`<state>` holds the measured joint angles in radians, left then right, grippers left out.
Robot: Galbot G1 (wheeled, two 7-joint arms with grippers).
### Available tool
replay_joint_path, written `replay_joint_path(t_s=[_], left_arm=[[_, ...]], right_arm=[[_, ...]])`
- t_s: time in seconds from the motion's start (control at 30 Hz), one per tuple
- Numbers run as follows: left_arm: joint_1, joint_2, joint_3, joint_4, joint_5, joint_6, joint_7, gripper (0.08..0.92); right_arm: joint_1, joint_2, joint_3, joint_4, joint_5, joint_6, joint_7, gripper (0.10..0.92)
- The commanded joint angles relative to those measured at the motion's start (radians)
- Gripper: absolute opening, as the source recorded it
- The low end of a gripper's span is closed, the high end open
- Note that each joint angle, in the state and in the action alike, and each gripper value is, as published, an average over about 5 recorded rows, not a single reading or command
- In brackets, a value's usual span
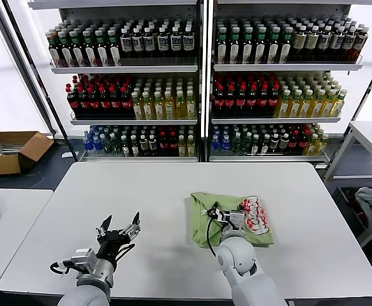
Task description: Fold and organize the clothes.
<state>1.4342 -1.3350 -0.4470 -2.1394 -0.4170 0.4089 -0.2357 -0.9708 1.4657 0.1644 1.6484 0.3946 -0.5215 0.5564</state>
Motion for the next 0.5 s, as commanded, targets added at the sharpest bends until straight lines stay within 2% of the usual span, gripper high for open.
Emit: replay_joint_path(t_s=[0.03, 0.17, 0.37, 0.5], left_arm=[[0.018, 0.0, -0.006, -0.015, 0.0, -0.002, 0.004, 0.823], [0.028, -0.001, -0.008, -0.026, 0.001, -0.003, 0.005, 0.823], [0.039, -0.016, 0.003, -0.039, 0.009, -0.007, 0.005, 0.823], [0.046, -0.023, 0.01, -0.041, 0.021, -0.011, 0.008, 0.823]], right_arm=[[-0.009, 0.024, 0.003, -0.021, 0.024, -0.005, 0.002, 0.823], [-0.014, 0.018, 0.01, 0.034, 0.017, 0.02, -0.016, 0.823], [-0.046, -0.017, 0.019, 0.175, -0.097, 0.074, -0.063, 0.823], [-0.084, -0.04, 0.047, 0.217, -0.109, 0.073, -0.055, 0.823]])
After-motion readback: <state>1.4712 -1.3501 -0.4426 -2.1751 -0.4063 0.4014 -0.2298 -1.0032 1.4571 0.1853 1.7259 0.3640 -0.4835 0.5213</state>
